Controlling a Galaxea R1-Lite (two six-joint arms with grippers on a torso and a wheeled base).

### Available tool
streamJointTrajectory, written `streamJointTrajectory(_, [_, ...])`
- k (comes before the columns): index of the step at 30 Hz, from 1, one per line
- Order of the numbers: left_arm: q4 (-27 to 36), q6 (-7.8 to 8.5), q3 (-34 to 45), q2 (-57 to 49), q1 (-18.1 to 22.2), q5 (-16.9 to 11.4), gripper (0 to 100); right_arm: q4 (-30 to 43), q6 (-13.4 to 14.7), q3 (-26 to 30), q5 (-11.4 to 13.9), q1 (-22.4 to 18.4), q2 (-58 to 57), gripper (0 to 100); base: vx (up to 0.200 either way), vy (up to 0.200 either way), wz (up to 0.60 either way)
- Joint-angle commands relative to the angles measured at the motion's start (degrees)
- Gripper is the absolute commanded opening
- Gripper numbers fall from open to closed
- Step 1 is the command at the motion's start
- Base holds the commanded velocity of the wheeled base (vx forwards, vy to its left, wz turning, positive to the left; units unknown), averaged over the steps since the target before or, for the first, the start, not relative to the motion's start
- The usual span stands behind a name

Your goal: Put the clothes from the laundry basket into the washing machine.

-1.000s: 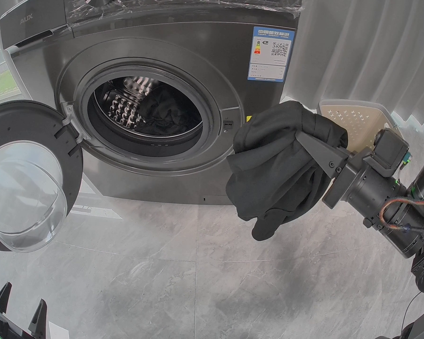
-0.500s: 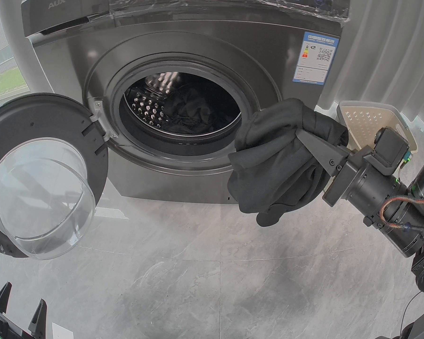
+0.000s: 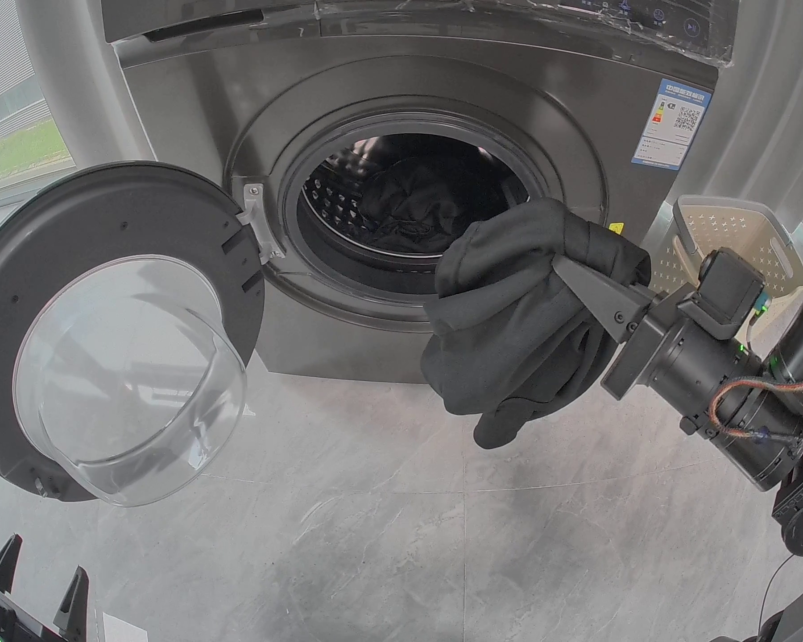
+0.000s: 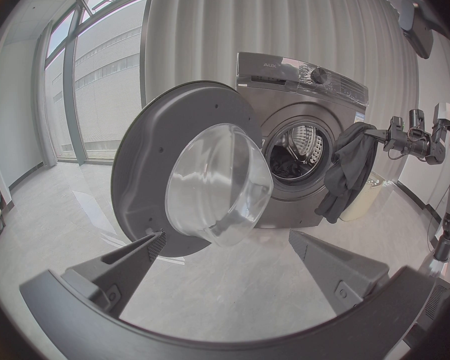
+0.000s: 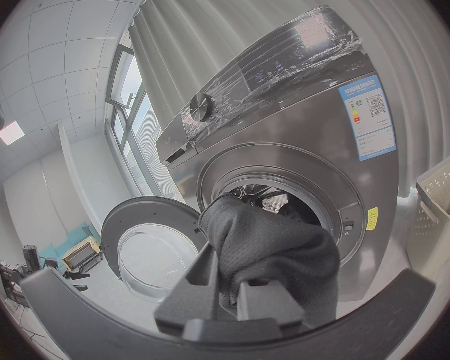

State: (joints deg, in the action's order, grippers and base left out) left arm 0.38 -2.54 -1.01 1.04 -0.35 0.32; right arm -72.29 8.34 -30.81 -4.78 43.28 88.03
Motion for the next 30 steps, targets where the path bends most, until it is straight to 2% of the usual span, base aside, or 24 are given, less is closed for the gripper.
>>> streamJointTrajectory(1, [-0.11, 0.16, 0.92, -0.86, 0.0, 0.03, 100, 0.04, 0.01, 0.57, -0.14, 0.32, 0.3, 0, 0.0, 0.0, 0.0])
streamJointTrajectory(3, [-0.2, 0.43, 1.01, -0.95, 0.09, 0.47, 100, 0.13, 0.01, 0.92, -0.06, 0.84, 0.3, 0, 0.0, 0.0, 0.0])
streamJointTrajectory(5, [-0.11, 1.66, 1.01, -1.04, 0.18, 0.47, 100, 0.22, 0.01, 0.04, -0.23, 1.11, 0.83, 0, 0.0, 0.0, 0.0])
streamJointTrajectory(10, [-0.2, 2.71, 1.01, -0.86, 0.18, -0.49, 100, -1.27, 0.45, -7.34, -1.64, 3.39, 6.98, 0, 0.0, 0.0, 0.0])
streamJointTrajectory(11, [-0.29, 3.15, 1.01, -1.04, 0.27, -0.58, 100, -2.07, 0.8, -8.39, -2.43, 3.74, 8.12, 0, 0.0, 0.0, 0.0])
streamJointTrajectory(14, [-0.55, 5.88, 1.01, -1.04, 0.18, -1.81, 100, -3.12, 1.24, -10.5, -3.31, 3.83, 10.67, 0, 0.0, 0.0, 0.0])
streamJointTrajectory(15, [-0.64, 5.96, 1.01, -1.04, 0.18, -2.69, 100, -3.21, 1.33, -11.03, -3.31, 3.92, 11.46, 0, 0.0, 0.0, 0.0])
streamJointTrajectory(20, [-0.73, 5.79, 1.01, -1.04, 0.09, -3.04, 100, -5.32, 1.42, -12.7, -3.22, 4.1, 14.28, 0, 0.0, 0.0, 0.0])
streamJointTrajectory(22, [-1.78, 4.91, 0.4, -1.04, 0.27, -2.95, 100, -6.11, 1.42, -13.32, -3.04, 4.1, 14.45, 0, 0.0, 0.0, 0.0])
streamJointTrajectory(25, [-7.41, -1.77, -10.59, 0.9, 0.79, -3.92, 100, -6.37, 1.59, -14.81, -2.69, 4.1, 14.63, 0, 0.0, 0.0, 0.0])
streamJointTrajectory(26, [-6.88, -2.74, -13.23, 3.8, 0.62, -4.89, 100, -6.11, 1.77, -15.78, -2.6, 4.1, 14.72, 0, 0.0, 0.0, 0.0])
streamJointTrajectory(28, [-5.74, -2.65, -13.84, 8.46, 0.09, -8.4, 100, -5.32, 2.21, -17.8, -2.52, 4.1, 14.8, 0, 0.0, 0.0, 0.0])
streamJointTrajectory(30, [-5.48, -2.65, -12.08, 12.32, 0.09, -14.38, 100, -4.88, 2.21, -19.38, -2.43, 4.1, 15.59, 0, 0.0, 0.0, 0.0])
